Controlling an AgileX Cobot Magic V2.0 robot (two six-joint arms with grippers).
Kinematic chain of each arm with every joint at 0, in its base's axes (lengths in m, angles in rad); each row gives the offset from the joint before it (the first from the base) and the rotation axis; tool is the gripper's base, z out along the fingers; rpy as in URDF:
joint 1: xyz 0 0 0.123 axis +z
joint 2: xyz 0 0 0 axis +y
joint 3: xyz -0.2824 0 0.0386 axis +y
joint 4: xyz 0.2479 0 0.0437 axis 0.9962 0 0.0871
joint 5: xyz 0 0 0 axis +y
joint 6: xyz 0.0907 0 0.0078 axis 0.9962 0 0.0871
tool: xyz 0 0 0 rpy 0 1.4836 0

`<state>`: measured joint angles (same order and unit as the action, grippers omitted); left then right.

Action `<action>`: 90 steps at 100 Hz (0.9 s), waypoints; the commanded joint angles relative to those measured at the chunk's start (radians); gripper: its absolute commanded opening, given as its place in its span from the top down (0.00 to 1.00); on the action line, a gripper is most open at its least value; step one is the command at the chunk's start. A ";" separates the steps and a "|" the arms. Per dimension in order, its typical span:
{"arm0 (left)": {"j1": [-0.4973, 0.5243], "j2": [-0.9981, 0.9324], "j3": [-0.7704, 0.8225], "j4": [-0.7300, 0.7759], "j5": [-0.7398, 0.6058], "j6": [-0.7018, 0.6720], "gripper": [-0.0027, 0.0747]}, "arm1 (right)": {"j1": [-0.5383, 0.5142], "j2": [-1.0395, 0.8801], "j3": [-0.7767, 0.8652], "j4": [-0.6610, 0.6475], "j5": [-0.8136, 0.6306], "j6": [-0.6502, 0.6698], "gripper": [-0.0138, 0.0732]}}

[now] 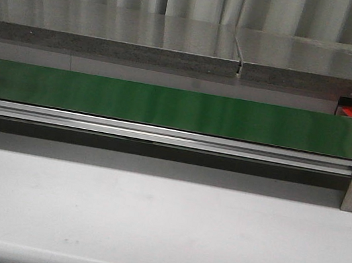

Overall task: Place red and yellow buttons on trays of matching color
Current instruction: 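Move the left gripper back to the pile and grasp a yellow button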

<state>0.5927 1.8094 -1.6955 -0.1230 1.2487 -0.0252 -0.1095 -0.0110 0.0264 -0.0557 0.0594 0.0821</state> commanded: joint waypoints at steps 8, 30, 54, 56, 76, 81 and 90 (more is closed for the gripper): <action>0.042 -0.058 0.021 -0.009 -0.042 0.011 0.17 | -0.007 -0.012 -0.022 -0.011 -0.075 -0.004 0.93; 0.064 -0.053 0.092 -0.002 -0.103 0.015 0.17 | -0.007 -0.012 -0.022 -0.011 -0.075 -0.004 0.93; 0.064 -0.007 0.138 0.006 -0.169 0.015 0.17 | -0.007 -0.012 -0.022 -0.011 -0.075 -0.004 0.93; 0.064 -0.003 0.139 0.010 -0.175 0.015 0.17 | -0.007 -0.012 -0.022 -0.011 -0.075 -0.004 0.93; 0.064 0.035 0.139 0.024 -0.202 0.015 0.17 | -0.007 -0.012 -0.022 -0.011 -0.075 -0.004 0.93; 0.064 0.045 0.139 0.024 -0.216 0.015 0.17 | -0.007 -0.012 -0.022 -0.011 -0.075 -0.004 0.93; 0.064 0.068 0.139 0.022 -0.233 0.015 0.17 | -0.007 -0.012 -0.022 -0.011 -0.075 -0.004 0.93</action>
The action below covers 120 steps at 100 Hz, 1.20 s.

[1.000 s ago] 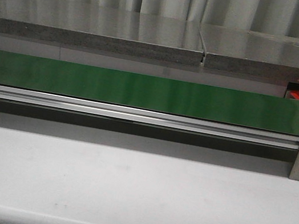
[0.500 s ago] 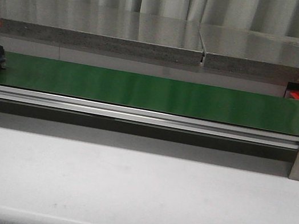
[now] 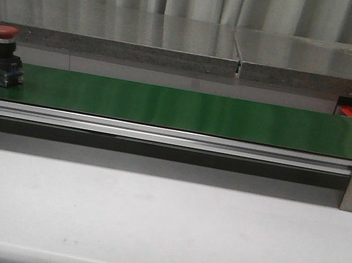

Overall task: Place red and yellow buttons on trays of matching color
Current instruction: 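Move the left gripper back to the pile and grasp a yellow button, then set the yellow button on the belt behind the red one, release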

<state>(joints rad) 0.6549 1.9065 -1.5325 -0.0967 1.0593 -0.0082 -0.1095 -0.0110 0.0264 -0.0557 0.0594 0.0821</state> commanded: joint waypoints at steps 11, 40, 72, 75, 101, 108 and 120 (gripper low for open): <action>0.002 -0.006 -0.024 -0.003 -0.061 -0.002 0.17 | -0.007 -0.012 -0.022 -0.011 -0.075 -0.004 0.93; 0.002 0.040 -0.024 -0.003 -0.099 -0.002 0.17 | -0.007 -0.012 -0.022 -0.011 -0.075 -0.004 0.93; 0.002 0.068 -0.024 -0.005 -0.140 -0.002 0.40 | -0.007 -0.012 -0.022 -0.011 -0.075 -0.004 0.93; 0.002 0.068 -0.024 -0.005 -0.145 -0.002 0.44 | -0.007 -0.012 -0.022 -0.011 -0.075 -0.004 0.93; 0.002 0.068 -0.024 -0.005 -0.158 -0.002 0.62 | -0.007 -0.012 -0.022 -0.011 -0.075 -0.004 0.93; 0.002 0.066 -0.024 -0.005 -0.151 -0.002 0.62 | -0.007 -0.012 -0.022 -0.011 -0.075 -0.004 0.93; 0.002 0.041 -0.024 -0.002 -0.142 -0.002 0.62 | -0.007 -0.012 -0.022 -0.011 -0.075 -0.004 0.93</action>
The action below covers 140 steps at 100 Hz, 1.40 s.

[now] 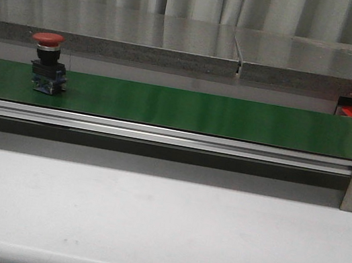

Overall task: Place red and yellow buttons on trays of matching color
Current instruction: 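Set the yellow button on the belt behind the red one, release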

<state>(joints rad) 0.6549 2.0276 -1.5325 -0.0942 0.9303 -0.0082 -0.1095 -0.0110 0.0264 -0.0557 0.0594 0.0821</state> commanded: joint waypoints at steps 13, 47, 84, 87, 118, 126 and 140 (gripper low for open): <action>0.002 -0.150 -0.024 0.003 0.010 -0.001 0.62 | -0.007 -0.012 -0.022 -0.011 -0.075 -0.004 0.93; -0.067 -0.345 -0.024 0.003 0.026 -0.001 0.63 | -0.007 -0.012 -0.022 -0.011 -0.075 -0.004 0.93; -0.245 -0.313 -0.041 -0.001 -0.009 -0.001 0.63 | -0.007 -0.012 -0.022 -0.011 -0.075 -0.004 0.93; -0.261 -0.307 -0.043 -0.005 -0.016 -0.001 0.63 | -0.007 -0.012 -0.022 -0.011 -0.075 -0.004 0.93; -0.374 -0.213 -0.140 -0.039 0.000 -0.001 0.63 | -0.007 -0.012 -0.022 -0.011 -0.075 -0.004 0.93; -0.397 -0.193 -0.148 -0.040 0.008 -0.001 0.63 | -0.007 -0.012 -0.022 -0.011 -0.075 -0.004 0.93; -0.422 -0.161 -0.156 -0.040 0.022 -0.001 0.63 | -0.007 -0.012 -0.022 -0.011 -0.075 -0.004 0.93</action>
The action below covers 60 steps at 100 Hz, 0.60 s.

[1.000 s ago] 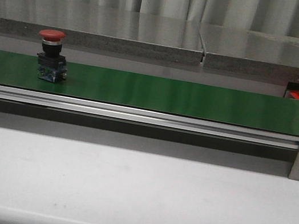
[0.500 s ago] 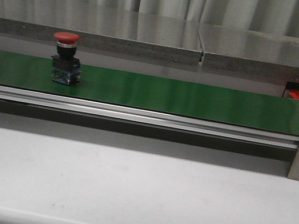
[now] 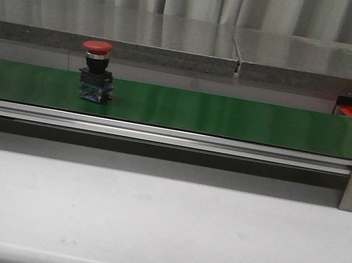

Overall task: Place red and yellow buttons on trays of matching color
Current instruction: 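Set the yellow button on the belt behind the red one, release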

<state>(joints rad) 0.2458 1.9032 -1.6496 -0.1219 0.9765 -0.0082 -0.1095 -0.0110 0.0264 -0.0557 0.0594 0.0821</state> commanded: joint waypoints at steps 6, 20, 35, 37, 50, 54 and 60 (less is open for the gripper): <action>-0.017 -0.032 -0.039 -0.012 -0.024 0.000 0.63 | -0.007 -0.012 -0.022 -0.011 -0.075 -0.004 0.93; -0.017 -0.029 -0.039 -0.012 -0.018 0.008 0.55 | -0.007 -0.012 -0.022 -0.011 -0.075 -0.004 0.93; -0.017 -0.029 -0.039 -0.019 -0.015 0.014 0.20 | -0.007 -0.012 -0.022 -0.011 -0.075 -0.004 0.93; -0.017 -0.031 -0.039 -0.022 -0.015 0.014 0.17 | -0.007 -0.012 -0.022 -0.011 -0.075 -0.004 0.93; -0.024 -0.056 -0.039 -0.022 -0.023 0.026 0.17 | -0.007 -0.012 -0.022 -0.011 -0.075 -0.004 0.93; -0.031 -0.070 -0.039 -0.022 -0.028 0.028 0.17 | -0.007 -0.012 -0.022 -0.011 -0.075 -0.004 0.93; -0.045 -0.097 -0.039 -0.022 -0.036 0.050 0.18 | -0.007 -0.012 -0.022 -0.011 -0.075 -0.004 0.93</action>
<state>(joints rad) 0.2233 1.9034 -1.6515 -0.1277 0.9847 0.0216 -0.1095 -0.0110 0.0264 -0.0557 0.0594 0.0821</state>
